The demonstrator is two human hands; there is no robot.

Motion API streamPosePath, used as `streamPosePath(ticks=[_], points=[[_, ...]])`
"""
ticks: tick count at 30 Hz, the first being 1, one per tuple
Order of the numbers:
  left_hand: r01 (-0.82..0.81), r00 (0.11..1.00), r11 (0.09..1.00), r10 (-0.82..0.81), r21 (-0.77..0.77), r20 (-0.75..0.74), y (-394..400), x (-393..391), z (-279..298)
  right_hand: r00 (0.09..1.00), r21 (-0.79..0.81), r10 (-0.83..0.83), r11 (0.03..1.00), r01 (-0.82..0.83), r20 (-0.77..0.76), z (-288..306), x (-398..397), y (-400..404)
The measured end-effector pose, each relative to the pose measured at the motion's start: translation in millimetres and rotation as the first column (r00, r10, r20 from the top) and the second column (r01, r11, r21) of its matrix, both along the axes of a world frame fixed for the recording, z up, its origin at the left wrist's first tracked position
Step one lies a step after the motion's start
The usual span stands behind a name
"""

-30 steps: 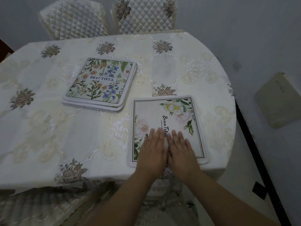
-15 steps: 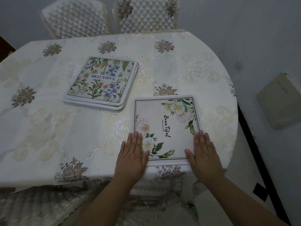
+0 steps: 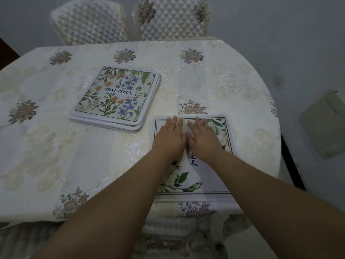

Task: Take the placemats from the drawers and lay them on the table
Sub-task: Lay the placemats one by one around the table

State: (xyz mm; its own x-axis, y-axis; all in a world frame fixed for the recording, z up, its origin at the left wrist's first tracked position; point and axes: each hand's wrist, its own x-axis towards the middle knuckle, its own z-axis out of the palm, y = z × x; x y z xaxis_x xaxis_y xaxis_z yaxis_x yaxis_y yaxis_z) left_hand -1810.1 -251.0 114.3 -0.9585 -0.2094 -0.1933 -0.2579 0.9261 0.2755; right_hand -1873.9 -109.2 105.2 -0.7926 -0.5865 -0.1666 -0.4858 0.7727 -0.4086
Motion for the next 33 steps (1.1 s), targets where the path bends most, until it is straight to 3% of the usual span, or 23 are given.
streamPosePath(ticks=[5, 10, 13, 16, 18, 21, 26, 29, 33], points=[[-0.078, 0.996, 0.991, 0.073, -0.11, -0.046, -17, 27, -29, 0.976, 0.108, -0.02, 0.993, 0.044, -0.215, -21, -23, 33], [-0.16, 0.981, 0.984, 0.15, -0.079, -0.122, -33, 34, -36, 0.949, 0.046, -0.262, 0.961, 0.274, -0.176, -27, -49, 70], [-0.223, 0.97, 0.974, 0.22, -0.023, -0.1, -36, 39, -35, 0.944, 0.035, -0.279, 0.957, 0.289, -0.174, -30, -47, 72], [-0.191, 0.977, 0.981, 0.187, -0.027, -0.104, -42, 42, -28, 0.948, 0.06, -0.263, 0.959, 0.277, -0.179, -29, -48, 70], [-0.16, 0.972, 0.982, 0.138, -0.103, -0.19, -56, 46, -18, 0.952, 0.104, -0.261, 0.955, 0.278, -0.158, -27, -54, 69], [-0.257, 0.932, 0.953, 0.201, -0.158, -0.303, -93, 55, -2, 0.957, 0.168, -0.24, 0.949, 0.266, -0.161, -14, -57, 55], [-0.339, 0.912, 0.938, 0.308, -0.077, -0.271, -130, 63, 1, 0.986, -0.068, -0.123, 0.991, 0.116, -0.11, 15, -27, 10], [-0.39, 0.891, 0.92, 0.37, -0.027, -0.264, -137, 62, 6, 0.996, -0.251, -0.071, 0.964, 0.084, 0.059, 32, 7, -22], [-0.352, 0.904, 0.926, 0.299, -0.136, -0.307, -150, 39, 18, 0.993, -0.344, 0.011, 0.938, 0.032, 0.12, 44, 40, -49]])
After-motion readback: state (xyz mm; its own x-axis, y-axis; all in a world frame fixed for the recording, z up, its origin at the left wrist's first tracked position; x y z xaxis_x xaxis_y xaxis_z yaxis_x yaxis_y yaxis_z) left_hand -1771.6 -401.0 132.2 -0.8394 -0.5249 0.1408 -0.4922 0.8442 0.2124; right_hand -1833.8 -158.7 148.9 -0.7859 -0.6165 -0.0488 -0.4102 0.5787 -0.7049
